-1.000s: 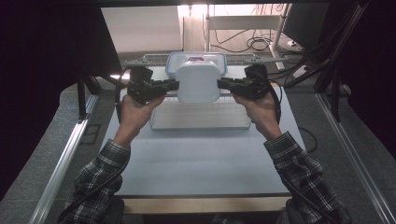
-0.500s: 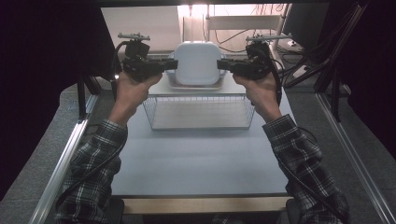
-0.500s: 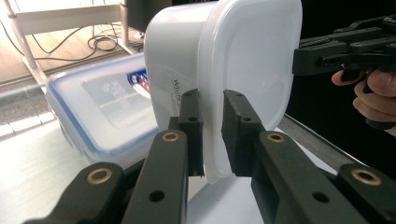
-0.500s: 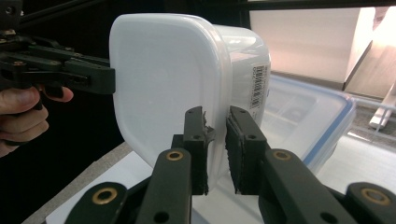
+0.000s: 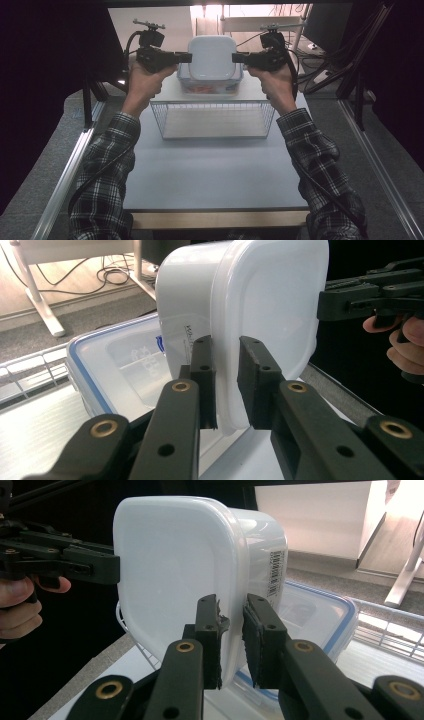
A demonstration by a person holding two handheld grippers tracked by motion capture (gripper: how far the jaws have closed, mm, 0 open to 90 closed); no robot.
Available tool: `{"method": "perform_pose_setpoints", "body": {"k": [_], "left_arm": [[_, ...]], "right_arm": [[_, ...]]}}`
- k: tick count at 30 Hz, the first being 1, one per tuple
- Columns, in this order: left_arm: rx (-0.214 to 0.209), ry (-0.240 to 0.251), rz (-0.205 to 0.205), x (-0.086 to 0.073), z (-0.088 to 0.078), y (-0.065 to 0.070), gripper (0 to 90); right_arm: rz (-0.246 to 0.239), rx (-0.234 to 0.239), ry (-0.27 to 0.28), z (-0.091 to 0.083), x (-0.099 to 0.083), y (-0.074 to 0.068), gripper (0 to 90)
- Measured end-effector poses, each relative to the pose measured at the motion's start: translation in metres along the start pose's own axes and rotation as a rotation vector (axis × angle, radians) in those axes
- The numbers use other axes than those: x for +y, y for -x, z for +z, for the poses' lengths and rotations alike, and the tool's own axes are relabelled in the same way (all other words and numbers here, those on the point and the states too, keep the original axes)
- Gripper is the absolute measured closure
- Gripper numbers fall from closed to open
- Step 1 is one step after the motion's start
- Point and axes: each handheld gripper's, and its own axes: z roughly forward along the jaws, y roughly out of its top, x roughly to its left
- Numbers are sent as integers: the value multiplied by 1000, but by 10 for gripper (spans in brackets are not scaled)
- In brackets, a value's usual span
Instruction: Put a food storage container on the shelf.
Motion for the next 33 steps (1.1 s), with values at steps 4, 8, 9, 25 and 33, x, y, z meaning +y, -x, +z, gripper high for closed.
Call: {"method": "perform_pose_setpoints", "body": {"k": [4, 8, 9, 25, 33], "left_arm": [[2, 1, -8, 1, 3, -4, 758], [10, 4, -7, 2, 7, -5, 699], [22, -1, -5, 3, 9, -5, 694], [109, -10, 9, 13, 26, -12, 581], [115, 4, 1, 17, 30, -14, 558]], "right_arm": [[7, 1, -1, 3, 2, 2, 762], [4, -11, -7, 7, 6, 1, 721], [3, -18, -8, 8, 6, 0, 717], [59, -45, -34, 27, 14, 12, 583], [68, -72, -15, 34, 16, 18, 561]]}}
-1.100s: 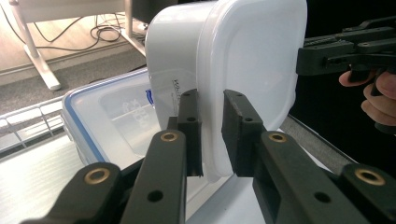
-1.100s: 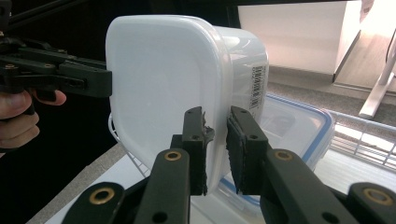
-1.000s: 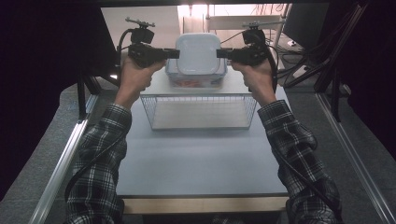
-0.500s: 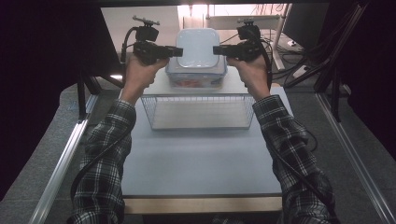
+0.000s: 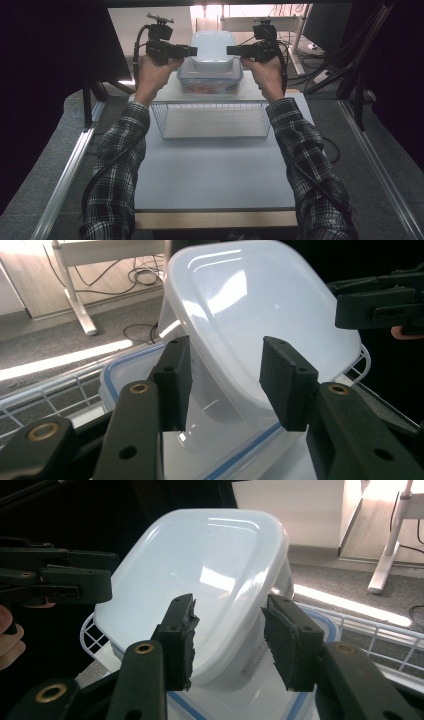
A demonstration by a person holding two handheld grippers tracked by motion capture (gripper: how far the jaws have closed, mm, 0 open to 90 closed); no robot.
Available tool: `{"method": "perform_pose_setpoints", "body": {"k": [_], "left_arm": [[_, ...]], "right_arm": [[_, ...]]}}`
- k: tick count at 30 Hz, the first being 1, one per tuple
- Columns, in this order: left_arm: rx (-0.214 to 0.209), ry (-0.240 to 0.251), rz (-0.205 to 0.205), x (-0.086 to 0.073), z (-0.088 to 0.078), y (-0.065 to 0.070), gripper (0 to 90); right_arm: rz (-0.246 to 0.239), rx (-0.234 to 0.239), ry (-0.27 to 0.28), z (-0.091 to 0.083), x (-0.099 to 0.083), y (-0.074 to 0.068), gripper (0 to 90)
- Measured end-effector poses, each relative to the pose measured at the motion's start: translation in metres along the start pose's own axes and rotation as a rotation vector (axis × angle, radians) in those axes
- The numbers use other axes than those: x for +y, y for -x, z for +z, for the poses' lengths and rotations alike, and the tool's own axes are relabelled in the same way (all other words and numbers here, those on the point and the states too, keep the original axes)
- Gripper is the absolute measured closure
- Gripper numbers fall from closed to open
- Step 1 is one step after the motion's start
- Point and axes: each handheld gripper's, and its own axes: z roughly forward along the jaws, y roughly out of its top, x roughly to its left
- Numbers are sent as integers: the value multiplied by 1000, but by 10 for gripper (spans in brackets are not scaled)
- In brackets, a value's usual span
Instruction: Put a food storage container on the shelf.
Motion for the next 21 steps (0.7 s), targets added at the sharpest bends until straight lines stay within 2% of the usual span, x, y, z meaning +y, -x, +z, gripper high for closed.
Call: {"method": "perform_pose_setpoints", "body": {"k": [10, 14, 21], "left_arm": [[-12, -5, -13, 1, 0, -6, 549], [5, -2, 4, 1, 0, -5, 534], [0, 21, 14, 0, -7, -2, 471]], "right_arm": [[-9, -6, -12, 6, 3, -7, 572], [-8, -3, -13, 5, 2, -8, 570], [3, 20, -10, 2, 0, -7, 548]]}}
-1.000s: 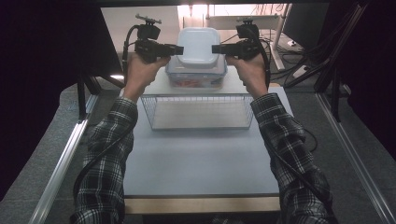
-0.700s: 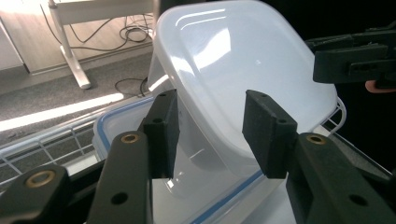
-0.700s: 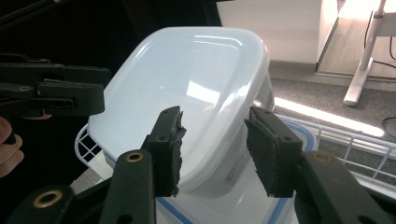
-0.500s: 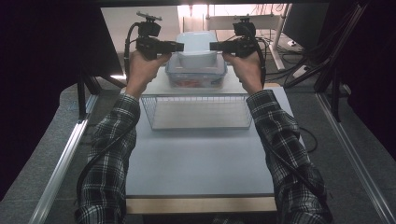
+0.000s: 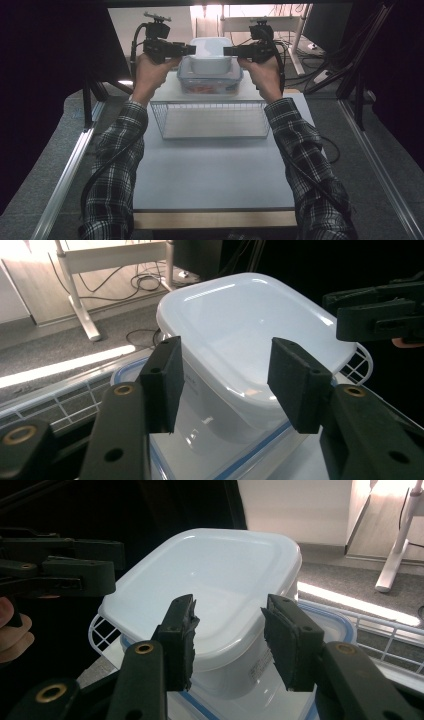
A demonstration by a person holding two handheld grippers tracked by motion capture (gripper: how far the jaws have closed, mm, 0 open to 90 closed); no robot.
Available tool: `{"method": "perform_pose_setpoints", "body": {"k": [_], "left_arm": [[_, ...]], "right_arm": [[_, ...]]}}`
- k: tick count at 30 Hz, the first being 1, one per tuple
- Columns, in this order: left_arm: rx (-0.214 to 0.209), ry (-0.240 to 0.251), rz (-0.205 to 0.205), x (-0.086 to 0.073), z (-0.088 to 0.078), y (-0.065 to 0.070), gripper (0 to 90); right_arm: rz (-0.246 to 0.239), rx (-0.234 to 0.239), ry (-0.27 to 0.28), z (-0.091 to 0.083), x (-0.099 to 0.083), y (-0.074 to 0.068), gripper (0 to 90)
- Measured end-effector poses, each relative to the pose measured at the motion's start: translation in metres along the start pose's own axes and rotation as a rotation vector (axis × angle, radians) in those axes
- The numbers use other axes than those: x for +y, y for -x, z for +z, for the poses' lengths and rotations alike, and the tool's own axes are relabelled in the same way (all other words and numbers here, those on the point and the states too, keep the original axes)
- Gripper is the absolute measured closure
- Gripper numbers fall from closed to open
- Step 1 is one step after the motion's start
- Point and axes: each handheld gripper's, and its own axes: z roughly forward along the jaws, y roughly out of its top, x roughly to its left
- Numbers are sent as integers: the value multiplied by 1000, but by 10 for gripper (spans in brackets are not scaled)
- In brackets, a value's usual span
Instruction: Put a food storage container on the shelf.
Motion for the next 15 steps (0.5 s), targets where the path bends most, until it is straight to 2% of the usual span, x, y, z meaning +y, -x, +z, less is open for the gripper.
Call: {"method": "perform_pose_setpoints", "body": {"k": [4, 6, 9, 15], "left_arm": [[-2, 13, 15, -3, -5, 1, 413], [-23, 33, 23, -7, -9, 1, 372], [-40, 40, 35, -13, -12, 1, 321], [-66, 53, 63, -30, -18, 4, 224]], "right_arm": [[-20, 3, 9, -6, -2, -1, 490], [-31, 7, 23, -9, -3, -1, 449], [-54, 43, 46, -16, -7, 0, 369], [-132, 56, 38, -25, -19, -1, 266]]}}
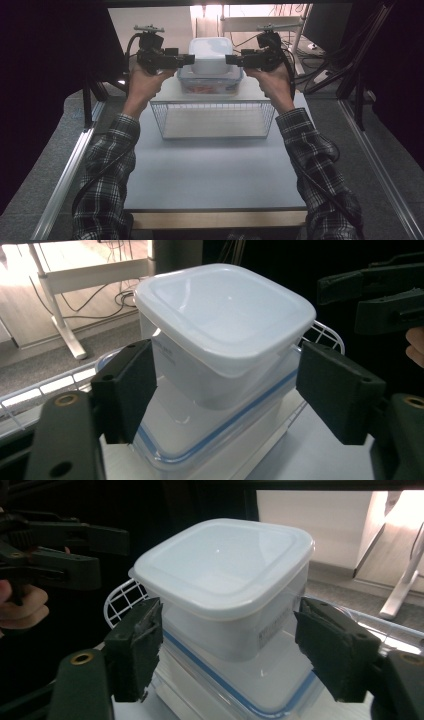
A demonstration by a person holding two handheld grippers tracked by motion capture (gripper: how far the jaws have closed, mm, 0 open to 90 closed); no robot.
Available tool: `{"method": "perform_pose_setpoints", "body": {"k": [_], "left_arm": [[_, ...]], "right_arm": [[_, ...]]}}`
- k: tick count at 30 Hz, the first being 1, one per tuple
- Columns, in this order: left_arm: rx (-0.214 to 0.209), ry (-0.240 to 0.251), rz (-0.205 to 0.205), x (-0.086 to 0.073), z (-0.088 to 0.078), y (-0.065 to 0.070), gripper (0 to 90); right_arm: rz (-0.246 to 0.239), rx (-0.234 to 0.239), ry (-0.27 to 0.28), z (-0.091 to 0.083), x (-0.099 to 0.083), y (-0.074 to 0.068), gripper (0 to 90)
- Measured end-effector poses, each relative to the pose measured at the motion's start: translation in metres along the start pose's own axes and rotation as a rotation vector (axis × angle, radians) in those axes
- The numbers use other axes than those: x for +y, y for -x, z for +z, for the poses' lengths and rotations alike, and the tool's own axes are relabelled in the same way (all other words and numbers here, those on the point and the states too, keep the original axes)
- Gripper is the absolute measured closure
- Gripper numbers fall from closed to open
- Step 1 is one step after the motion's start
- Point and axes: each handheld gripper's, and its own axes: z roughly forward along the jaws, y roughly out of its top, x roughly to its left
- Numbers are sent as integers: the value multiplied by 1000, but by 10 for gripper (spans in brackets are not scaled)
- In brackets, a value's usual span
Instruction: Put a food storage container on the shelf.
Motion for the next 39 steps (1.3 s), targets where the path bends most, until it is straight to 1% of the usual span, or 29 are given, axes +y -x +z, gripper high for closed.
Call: {"method": "perform_pose_setpoints", "body": {"k": [1, 3, 4, 6, 8, 10, 12, 14, 16, 20, 25, 29, 32, 35, 37, 38, 39], "left_arm": [[-3, 0, -4, -2, -1, 1, 207], [-15, 3, 1, -6, -2, 2, 192], [-13, 0, 5, -8, -3, 2, 177], [-26, 4, 7, -13, -4, 4, 149], [-27, -2, 11, -17, -4, 7, 114], [-31, -6, 24, -21, -4, 10, 95], [-33, -22, 42, -25, -4, 14, 79], [-31, -26, 57, -29, -3, 17, 74], [-41, -30, 67, -33, -3, 20, 61], [-29, -36, 104, -41, -3, 26, 52], [-33, -36, 117, -52, -2, 29, 40], [-31, -37, 135, -60, -2, 31, 39], [-35, -33, 135, -66, -3, 33, 39], [-27, -37, 145, -77, -4, 36, 38], [-36, -47, 150, -88, -4, 39, 35], [-35, -48, 153, -93, -4, 40, 32], [-29, -44, 158, -101, -5, 42, 31]], "right_arm": [[-11, 0, -2, -1, -3, 0, 257], [-20, 5, -4, -2, -7, -1, 238], [-29, 5, -5, -2, -9, -1, 232], [-48, -1, -11, -3, -15, -2, 211], [-58, 8, -15, -3, -19, -1, 204], [-61, 7, -22, -4, -23, -2, 190], [-72, 7, -24, -5, -27, -2, 183], [-76, 4, -22, -6, -31, -2, 172], [-76, 11, -21, -7, -33, -1, 165], [-70, 24, -19, -11, -40, 0, 149], [-67, 28, -26, -13, -49, 1, 133], [-70, 31, -31, -14, -55, 1, 123], [-73, 37, -32, -15, -60, 1, 116], [-80, 40, -29, -18, -67, -1, 109], [-78, 50, -32, -20, -75, -3, 102], [-77, 51, -37, -21, -81, -5, 98], [-82, 49, -37, -22, -85, -6, 95]]}}
